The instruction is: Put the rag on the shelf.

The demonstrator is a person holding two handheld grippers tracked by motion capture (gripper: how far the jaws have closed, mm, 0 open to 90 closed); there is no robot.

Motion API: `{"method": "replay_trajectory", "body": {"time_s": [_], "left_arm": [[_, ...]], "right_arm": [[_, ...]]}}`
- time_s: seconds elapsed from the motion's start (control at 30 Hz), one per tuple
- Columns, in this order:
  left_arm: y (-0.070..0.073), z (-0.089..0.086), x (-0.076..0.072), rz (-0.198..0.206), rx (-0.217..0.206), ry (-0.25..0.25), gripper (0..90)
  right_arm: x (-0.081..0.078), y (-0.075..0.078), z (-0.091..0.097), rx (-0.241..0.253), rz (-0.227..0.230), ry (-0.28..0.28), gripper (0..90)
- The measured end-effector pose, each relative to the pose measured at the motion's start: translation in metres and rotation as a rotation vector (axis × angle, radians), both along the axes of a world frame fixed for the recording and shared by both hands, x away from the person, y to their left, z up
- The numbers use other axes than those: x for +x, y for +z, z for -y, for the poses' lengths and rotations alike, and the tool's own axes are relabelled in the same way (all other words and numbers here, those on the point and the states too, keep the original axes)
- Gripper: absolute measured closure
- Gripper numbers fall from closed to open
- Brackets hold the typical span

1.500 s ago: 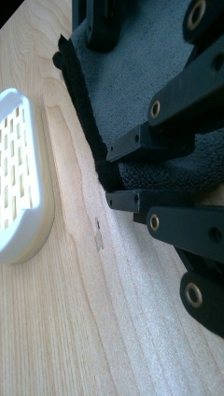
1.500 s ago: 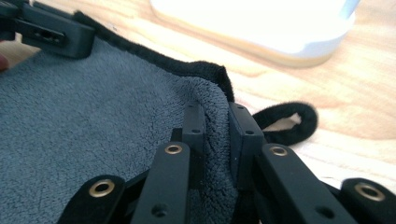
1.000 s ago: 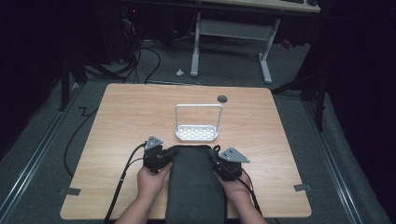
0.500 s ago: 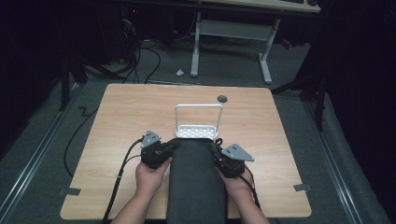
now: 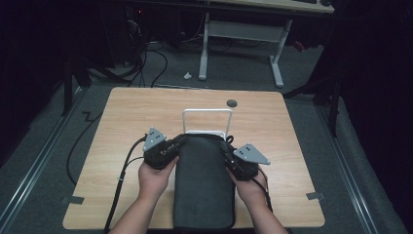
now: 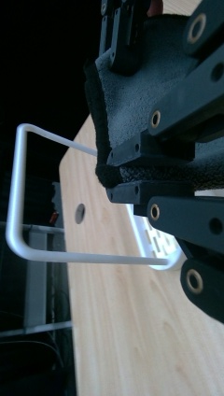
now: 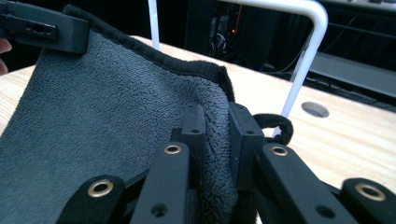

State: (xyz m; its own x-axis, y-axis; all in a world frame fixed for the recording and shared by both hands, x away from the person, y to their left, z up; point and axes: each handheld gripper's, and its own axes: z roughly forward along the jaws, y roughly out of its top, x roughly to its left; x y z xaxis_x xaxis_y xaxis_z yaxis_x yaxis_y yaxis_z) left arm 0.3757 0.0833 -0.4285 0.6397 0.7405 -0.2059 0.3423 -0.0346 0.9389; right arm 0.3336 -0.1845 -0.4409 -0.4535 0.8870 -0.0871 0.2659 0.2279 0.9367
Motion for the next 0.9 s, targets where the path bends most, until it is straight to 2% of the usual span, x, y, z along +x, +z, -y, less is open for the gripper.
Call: {"method": "replay_trajectory", "body": {"time_s": [0.37, 0.57, 0.9], "left_arm": [[0.038, 0.004, 0.002, 0.091, 0.0, -0.002, 82.5], [0.062, 0.005, 0.004, 0.144, -0.011, -0.001, 82.5], [0.096, 0.003, 0.011, 0.209, -0.038, 0.01, 82.6]], "right_arm": [[0.003, 0.034, 0.003, 0.019, 0.069, -0.014, 79.2], [0.007, 0.058, 0.006, 0.034, 0.114, -0.019, 79.2], [0.013, 0.096, 0.005, 0.046, 0.194, -0.02, 79.3]]}}
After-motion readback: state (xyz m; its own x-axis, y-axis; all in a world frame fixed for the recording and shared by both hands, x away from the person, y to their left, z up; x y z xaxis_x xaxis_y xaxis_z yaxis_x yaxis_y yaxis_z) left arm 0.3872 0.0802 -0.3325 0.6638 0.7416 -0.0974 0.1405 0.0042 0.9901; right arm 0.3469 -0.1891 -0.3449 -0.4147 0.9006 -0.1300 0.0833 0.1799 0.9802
